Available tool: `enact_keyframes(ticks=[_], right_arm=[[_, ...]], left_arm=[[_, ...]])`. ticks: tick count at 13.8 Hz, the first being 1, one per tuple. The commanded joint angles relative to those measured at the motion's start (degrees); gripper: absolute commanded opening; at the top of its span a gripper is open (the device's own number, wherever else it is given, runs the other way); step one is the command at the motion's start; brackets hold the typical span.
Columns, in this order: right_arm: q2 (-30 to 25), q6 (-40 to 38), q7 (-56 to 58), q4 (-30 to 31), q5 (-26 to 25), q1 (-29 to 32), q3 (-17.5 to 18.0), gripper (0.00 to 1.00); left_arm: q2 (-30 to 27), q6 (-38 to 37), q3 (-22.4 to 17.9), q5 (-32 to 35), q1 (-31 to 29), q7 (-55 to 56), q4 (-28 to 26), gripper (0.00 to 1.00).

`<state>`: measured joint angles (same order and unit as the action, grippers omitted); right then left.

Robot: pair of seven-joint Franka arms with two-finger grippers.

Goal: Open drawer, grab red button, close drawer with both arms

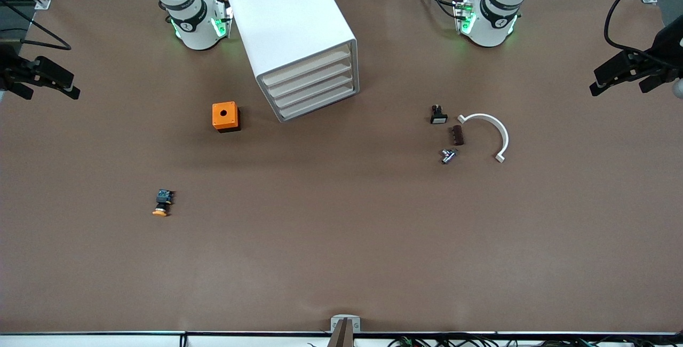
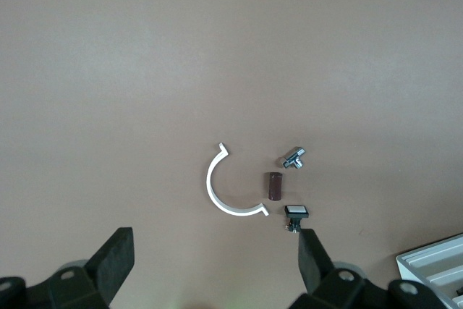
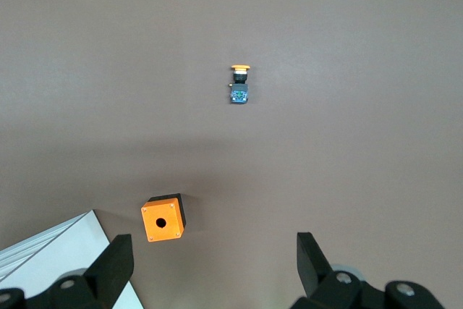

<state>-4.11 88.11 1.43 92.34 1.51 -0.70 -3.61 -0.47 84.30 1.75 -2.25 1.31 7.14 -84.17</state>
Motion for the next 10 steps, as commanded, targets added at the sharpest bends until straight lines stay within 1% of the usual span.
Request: enact_keyframes(ticks=[1, 6, 10], right_arm=[[-3.96, 3.53, 0.24, 5.19, 0.33, 0.35, 0.18, 1.00], [-4.24, 2.94, 0.33, 5.48, 0.33, 0.35, 0.18, 1.00], [-4.24, 2.24, 0.33, 5.31, 0.33, 0.35, 0.18, 1.00]], left_arm=[[-0.24, 0.16, 0.28, 0.75, -0.17, 0.24, -0.12, 0.99], [0.73, 0.16, -0.25, 1.02, -0.52, 0.33, -0.29, 1.00], [5.02, 0.86, -0.34, 0.93, -1.92, 0.33, 0.14, 1.00]])
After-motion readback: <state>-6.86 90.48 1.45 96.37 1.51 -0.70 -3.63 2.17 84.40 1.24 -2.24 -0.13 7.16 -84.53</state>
